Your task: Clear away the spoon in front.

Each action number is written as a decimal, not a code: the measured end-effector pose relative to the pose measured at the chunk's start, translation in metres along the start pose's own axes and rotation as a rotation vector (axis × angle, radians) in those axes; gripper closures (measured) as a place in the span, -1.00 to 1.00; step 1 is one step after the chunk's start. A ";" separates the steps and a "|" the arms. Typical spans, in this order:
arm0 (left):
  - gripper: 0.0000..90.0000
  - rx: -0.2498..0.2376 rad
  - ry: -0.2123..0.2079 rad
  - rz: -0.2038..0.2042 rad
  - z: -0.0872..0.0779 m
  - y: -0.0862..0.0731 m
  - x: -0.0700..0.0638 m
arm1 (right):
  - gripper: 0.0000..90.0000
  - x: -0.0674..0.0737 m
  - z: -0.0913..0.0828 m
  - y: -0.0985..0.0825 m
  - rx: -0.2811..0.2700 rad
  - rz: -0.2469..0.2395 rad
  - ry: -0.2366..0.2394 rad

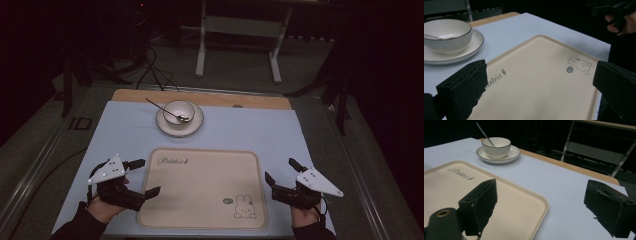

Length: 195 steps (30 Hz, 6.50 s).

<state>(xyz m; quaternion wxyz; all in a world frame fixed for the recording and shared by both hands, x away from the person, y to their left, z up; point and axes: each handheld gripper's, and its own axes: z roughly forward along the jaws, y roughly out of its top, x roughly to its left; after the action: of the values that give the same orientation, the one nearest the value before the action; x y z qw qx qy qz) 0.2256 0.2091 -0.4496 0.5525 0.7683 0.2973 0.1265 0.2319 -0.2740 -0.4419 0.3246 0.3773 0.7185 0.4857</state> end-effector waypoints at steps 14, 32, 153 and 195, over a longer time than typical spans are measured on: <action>-0.99 0.009 -0.001 0.053 -0.003 0.034 -0.002 | -0.75 0.001 -0.001 0.001 -0.017 -0.003 0.007; -0.92 -0.046 0.034 0.059 0.005 0.065 0.012 | -0.75 0.001 -0.001 0.001 -0.015 0.005 0.012; 0.98 -0.258 0.375 -0.831 0.131 0.043 0.229 | -0.75 0.003 0.000 -0.001 0.006 0.009 0.064; 0.99 -0.234 0.260 -0.548 0.048 0.125 0.182 | -0.75 0.006 0.000 0.000 -0.009 0.001 0.059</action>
<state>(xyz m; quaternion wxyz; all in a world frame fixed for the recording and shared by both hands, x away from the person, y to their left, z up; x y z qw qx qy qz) 0.4341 0.2535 -0.3760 0.6082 0.5681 0.5447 0.1034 0.2287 -0.2693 -0.4424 0.3048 0.3617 0.7255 0.5000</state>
